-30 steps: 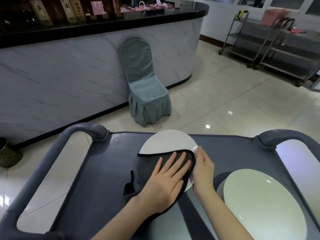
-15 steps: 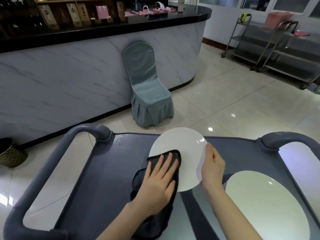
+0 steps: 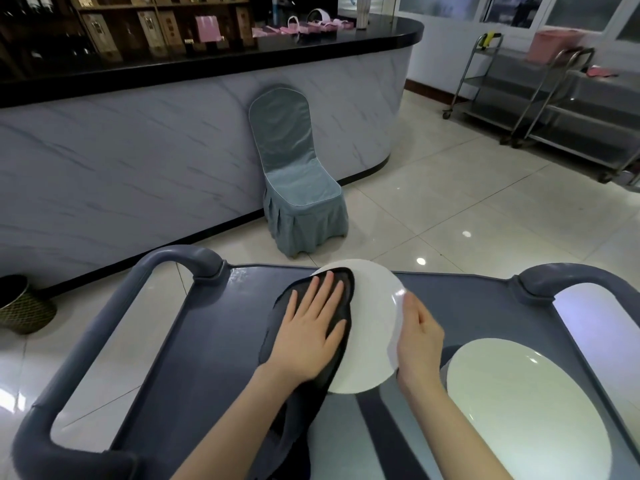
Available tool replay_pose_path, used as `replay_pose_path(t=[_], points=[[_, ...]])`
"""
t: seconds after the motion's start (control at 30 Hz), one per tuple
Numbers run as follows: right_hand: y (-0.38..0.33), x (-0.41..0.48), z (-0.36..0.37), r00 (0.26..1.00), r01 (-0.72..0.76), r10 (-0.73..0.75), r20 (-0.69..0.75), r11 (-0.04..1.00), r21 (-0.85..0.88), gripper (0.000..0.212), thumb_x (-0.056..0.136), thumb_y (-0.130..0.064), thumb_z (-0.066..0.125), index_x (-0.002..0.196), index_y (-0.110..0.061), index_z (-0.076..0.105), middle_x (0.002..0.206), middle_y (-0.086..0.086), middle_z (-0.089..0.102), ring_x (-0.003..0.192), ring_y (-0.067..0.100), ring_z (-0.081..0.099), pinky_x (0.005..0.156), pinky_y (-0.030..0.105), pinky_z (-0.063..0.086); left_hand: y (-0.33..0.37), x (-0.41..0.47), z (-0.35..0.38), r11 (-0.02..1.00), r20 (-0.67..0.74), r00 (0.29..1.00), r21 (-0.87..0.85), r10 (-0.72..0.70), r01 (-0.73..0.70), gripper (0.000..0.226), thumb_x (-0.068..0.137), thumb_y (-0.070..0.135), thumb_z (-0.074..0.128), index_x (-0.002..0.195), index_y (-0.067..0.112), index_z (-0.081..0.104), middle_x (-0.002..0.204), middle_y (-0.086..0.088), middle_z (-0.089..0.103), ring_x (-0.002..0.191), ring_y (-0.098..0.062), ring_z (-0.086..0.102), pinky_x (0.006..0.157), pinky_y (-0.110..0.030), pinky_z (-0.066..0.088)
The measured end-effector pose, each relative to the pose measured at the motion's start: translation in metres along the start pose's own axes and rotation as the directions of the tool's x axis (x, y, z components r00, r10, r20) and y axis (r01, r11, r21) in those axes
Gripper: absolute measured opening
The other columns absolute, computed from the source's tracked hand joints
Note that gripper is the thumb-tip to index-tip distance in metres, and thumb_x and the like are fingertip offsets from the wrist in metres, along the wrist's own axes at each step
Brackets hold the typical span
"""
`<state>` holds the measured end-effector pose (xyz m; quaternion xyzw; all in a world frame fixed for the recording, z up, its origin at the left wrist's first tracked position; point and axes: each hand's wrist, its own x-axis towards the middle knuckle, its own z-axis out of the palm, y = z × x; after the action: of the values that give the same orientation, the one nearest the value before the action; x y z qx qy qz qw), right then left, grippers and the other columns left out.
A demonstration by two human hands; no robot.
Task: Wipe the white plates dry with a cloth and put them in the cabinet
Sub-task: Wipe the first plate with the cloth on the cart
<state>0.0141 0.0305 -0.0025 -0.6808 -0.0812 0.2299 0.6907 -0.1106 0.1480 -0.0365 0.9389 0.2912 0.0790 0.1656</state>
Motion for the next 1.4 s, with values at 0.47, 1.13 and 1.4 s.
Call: replay_pose_path(t=[0.47,1.13,1.4], points=[[0.005,-0.022,0.007,0.997,0.03,-0.035,0.069,0.997,0.076,0.028,0.102,-0.029,0.052,0.093,-0.041,0.076,0.103,-0.016,0.076,0.099,0.0,0.069,0.089,0.027,0.051,0.043,-0.011,0.001,0.986,-0.057,0.984,0.003,0.168,-0.168,0.061,0.099,0.048,0.011,0.155,0.037,-0.01,0.162,0.019,-0.02,0.148,-0.007,-0.025,0.122,-0.045,-0.009],[-0.052,0.007,-0.031,0.735,0.558,-0.282,0.616,0.768,-0.314,0.029,0.101,-0.023,0.056,0.111,-0.05,0.063,0.112,-0.04,0.065,0.109,-0.014,0.059,0.088,0.004,0.04,0.003,0.009,-0.04,0.796,-0.237,0.956,-0.605,-0.172,-0.007,0.03,0.093,0.029,0.067,0.07,0.026,0.047,0.059,0.018,0.056,0.059,0.002,0.048,0.057,-0.016,0.037],[-0.04,0.009,-0.035,0.802,0.445,-0.223,0.554,0.843,-0.304,0.028,0.104,-0.024,0.05,0.114,-0.045,0.064,0.112,-0.031,0.068,0.108,-0.009,0.06,0.09,0.014,0.044,-0.004,0.004,-0.035,0.766,-0.212,0.957,-0.643,-0.198,0.016,0.032,0.094,0.026,0.065,0.07,0.03,0.046,0.062,0.023,0.058,0.057,0.007,0.048,0.057,-0.011,0.038]])
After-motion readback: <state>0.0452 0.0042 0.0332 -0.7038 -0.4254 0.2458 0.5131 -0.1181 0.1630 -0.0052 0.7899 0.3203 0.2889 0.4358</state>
